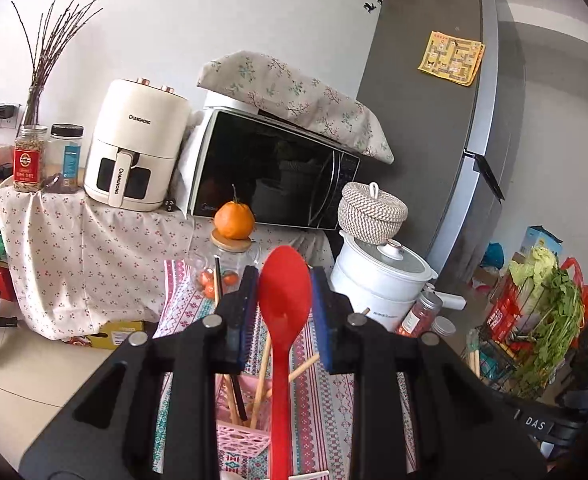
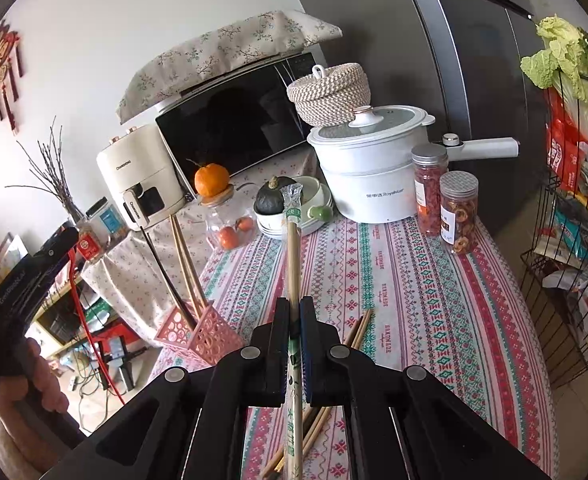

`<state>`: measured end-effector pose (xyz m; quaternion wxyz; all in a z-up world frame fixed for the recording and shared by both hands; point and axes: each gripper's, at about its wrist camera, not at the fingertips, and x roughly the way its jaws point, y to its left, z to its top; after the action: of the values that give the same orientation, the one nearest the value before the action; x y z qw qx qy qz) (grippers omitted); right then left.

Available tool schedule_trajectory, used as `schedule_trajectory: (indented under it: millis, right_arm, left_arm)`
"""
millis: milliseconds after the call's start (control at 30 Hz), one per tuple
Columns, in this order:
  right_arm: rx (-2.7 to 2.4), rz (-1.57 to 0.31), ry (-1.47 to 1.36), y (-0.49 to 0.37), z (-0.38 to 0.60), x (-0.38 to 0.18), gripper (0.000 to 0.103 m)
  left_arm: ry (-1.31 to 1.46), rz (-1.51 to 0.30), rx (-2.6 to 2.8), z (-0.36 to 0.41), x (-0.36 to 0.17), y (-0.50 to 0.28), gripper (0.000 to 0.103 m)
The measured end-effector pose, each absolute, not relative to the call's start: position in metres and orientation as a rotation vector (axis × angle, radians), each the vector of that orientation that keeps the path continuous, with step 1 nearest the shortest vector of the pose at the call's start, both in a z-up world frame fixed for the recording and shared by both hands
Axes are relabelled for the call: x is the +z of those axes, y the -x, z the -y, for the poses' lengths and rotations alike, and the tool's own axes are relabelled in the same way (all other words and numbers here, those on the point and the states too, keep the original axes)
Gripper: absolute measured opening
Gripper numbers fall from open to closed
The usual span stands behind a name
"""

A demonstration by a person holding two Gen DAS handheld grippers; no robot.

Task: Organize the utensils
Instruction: 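Carry the red spatula into the pink basket and open the left tool while the right tool lifts its chopstick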

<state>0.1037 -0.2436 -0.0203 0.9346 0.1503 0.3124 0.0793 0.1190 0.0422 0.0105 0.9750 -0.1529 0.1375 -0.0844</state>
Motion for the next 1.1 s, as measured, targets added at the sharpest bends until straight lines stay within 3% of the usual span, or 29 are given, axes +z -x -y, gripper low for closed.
schedule_trajectory:
  millis: [433, 800, 900, 1033, 1100]
  right_arm:
    - [0.187, -0.656, -0.291, -0.118, 0.229, -0.026, 0.005]
    - [0.175, -0.662, -0.292, -0.123, 0.228, -0.029, 0.005]
    - [0.179, -0.66, -0.295, -0.122, 0.227, -0.029, 0.005]
    - [0.197, -0.649, -0.308, -0.12, 0.225, -0.026, 0.005]
    - [0.203, -0.631, -0.302, -0.117, 0.222, -0.022, 0.005]
  left_arm:
    - [0.24, -0.129, -0.009, -0.033, -0.01, -0.164, 0.028]
    - [0.199, -0.209, 0.001, -0.032, -0.029, -0.173, 0.029]
    - [0.19, -0.288, -0.008, -0.033, -0.029, -0.173, 0.037]
    - [0.229, -0.404, -0.006, -0.044, -0.025, -0.162, 0.056]
    - [0.243, -0.504, 0.004, -0.052, -0.023, -0.157, 0.059]
